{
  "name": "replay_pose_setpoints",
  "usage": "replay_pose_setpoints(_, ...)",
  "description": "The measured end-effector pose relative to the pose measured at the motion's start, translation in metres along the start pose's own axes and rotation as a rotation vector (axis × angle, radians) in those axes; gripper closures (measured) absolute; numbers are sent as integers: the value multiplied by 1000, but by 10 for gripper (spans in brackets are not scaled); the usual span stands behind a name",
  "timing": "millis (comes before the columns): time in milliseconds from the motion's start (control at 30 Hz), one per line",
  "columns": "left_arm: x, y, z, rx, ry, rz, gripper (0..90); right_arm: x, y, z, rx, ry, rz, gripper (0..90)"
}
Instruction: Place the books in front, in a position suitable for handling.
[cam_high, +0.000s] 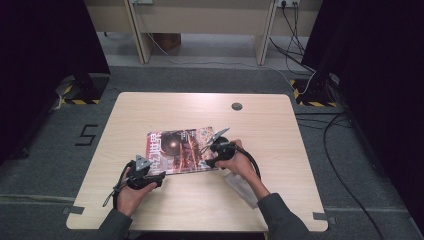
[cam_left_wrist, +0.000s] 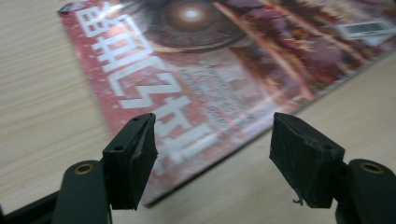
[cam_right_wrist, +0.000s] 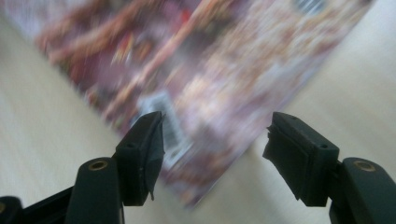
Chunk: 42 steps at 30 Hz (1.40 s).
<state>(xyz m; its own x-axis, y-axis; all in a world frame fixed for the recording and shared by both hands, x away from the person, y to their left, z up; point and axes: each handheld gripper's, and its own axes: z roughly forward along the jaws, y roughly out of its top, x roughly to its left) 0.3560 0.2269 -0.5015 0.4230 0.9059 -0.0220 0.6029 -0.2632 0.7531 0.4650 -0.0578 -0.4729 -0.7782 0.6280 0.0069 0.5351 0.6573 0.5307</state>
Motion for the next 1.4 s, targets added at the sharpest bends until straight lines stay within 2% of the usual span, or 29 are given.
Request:
replay_pose_setpoints(33,0,0,0,0,0,0,314,0,0,0,0,0,0,363)
replay_pose_setpoints(100,-9,-2,-2,5,-61,-3,317,-15,16,-3,-63,-12,23,353)
replay_pose_setpoints(133,-16,-4,-2,13,-96,-11,316,-17,20,-3,-67,-21,33,352)
replay_pose_setpoints(200,-19,-5,-1,21,-108,-11,316,-20,24,-2,-77,-32,44,352)
replay_pose_setpoints(233,-24,-6,3,33,-124,-1,313,-23,34,3,-87,-48,54,345)
replay_pose_setpoints(267,-24,-6,3,33,-124,-1,313,-23,34,3,-87,-48,54,345)
replay_pose_setpoints(333,-26,-6,5,49,-131,10,313,-25,49,13,-94,-62,56,342)
replay_pose_setpoints(367,-26,-6,6,56,-129,7,313,-25,49,13,-94,-62,56,342)
replay_pose_setpoints(467,-24,-7,8,57,-129,-8,308,-23,63,27,-96,-74,62,332)
replay_pose_setpoints(500,-23,-7,8,56,-128,-14,307,-23,67,30,-88,-77,51,329)
replay_pose_setpoints(567,-22,-7,8,55,-131,-19,305,-21,75,42,-93,-86,73,325)
replay_pose_setpoints(733,-23,-6,8,55,-135,-19,305,-22,82,56,-83,-86,82,325)
replay_pose_setpoints(767,-23,-6,9,57,-138,-18,305,-22,86,61,-94,-83,100,323)
replay_pose_setpoints(833,-22,-5,8,55,-136,-18,305,-23,90,64,-103,-86,88,321)
replay_pose_setpoints(900,-22,-5,9,56,-133,-18,306,-22,92,67,-99,-86,100,317)
replay_pose_setpoints(1000,-21,-6,9,59,-131,-19,306,-20,93,69,-101,-88,92,314)
replay_pose_setpoints(1033,-21,-6,9,59,-130,-21,306,-20,94,70,-103,-88,113,307)
replay_pose_setpoints(1167,-21,-5,11,63,-128,-19,306,-25,94,76,-67,-116,122,297)
replay_pose_setpoints(1200,-21,-5,11,63,-127,-17,306,-26,93,77,-65,-115,137,293)
replay_pose_setpoints(1400,-21,-5,12,63,-126,-18,307,-33,91,81,-62,-128,139,281)
